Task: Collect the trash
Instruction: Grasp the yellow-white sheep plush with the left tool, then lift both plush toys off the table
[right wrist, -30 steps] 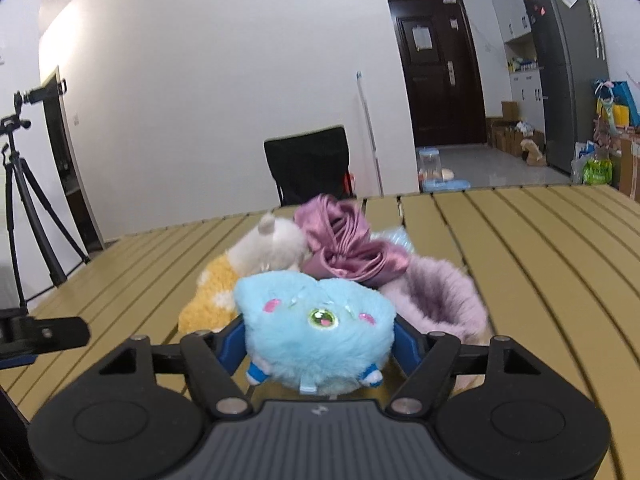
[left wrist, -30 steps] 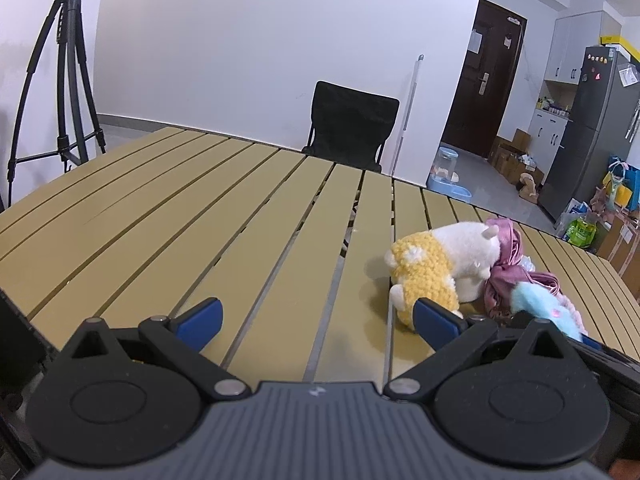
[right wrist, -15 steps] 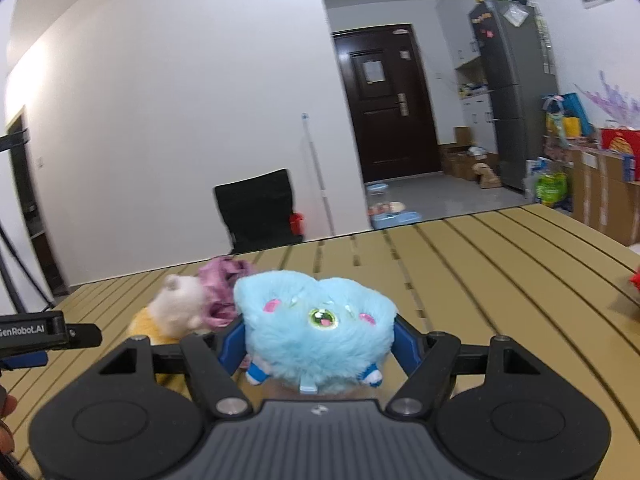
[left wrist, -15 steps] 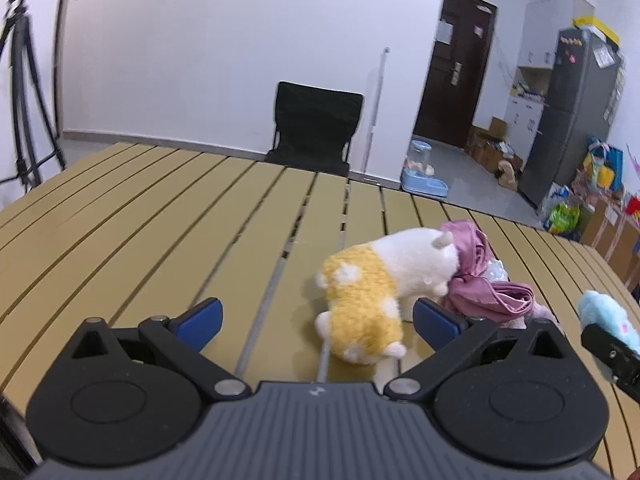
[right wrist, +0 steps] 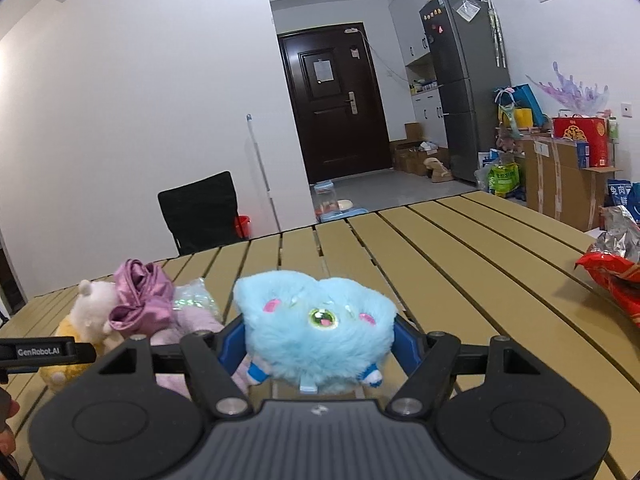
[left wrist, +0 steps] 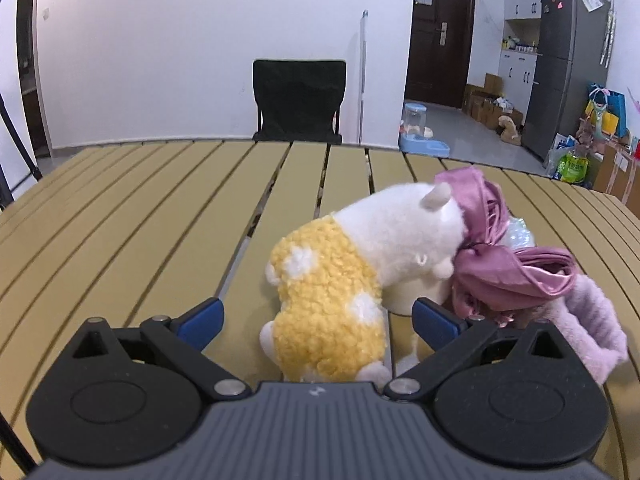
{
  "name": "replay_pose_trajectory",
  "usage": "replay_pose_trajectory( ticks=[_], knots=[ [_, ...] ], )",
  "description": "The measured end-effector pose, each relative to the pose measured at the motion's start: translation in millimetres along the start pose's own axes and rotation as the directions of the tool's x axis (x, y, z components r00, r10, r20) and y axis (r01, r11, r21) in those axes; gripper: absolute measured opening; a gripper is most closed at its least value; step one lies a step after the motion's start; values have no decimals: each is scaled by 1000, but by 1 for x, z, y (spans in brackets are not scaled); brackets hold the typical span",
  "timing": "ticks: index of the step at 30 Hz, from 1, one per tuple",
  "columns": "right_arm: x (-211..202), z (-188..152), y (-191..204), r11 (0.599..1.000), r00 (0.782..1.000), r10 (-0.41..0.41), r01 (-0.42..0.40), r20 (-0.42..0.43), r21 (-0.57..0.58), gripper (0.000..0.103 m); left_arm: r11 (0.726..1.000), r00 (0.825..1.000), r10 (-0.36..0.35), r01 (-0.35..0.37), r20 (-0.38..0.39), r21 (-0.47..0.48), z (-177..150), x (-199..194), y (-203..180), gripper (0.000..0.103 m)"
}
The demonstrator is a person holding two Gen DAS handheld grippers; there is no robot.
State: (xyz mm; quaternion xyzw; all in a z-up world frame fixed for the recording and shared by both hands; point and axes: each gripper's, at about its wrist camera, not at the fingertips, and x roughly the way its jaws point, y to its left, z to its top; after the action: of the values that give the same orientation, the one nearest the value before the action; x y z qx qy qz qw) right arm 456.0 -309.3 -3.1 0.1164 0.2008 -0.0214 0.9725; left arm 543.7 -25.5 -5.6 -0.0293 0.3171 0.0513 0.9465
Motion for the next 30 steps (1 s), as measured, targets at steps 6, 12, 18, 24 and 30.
replay_pose_trajectory(
  ticks=[6, 12, 18, 24, 30],
  knots=[
    [5, -5, -6, 1000, 1000, -5, 5, -17, -1, 71, 998, 1000, -8, 7, -22, -61, 0, 11, 8, 81],
    [5, -5, -5, 1000, 1000, 2, -2, -20, -6, 71, 994, 998, -55, 52, -24, -99, -5, 14, 15, 59],
    [4, -5, -3, 1000, 1000, 15, -15, -16, -15, 72, 992, 999, -50, 50, 3, -116, -7, 9, 20, 56],
    [0, -5, 0, 999, 999, 33, -33, -11, -19, 71, 991, 998, -47, 52, 39, -120, -10, -9, 20, 55],
    [-10, -5, 5, 998, 999, 52, -52, 1, -29, 72, 989, 996, -55, 64, 71, -134, -10, -35, 27, 55]
  ],
)
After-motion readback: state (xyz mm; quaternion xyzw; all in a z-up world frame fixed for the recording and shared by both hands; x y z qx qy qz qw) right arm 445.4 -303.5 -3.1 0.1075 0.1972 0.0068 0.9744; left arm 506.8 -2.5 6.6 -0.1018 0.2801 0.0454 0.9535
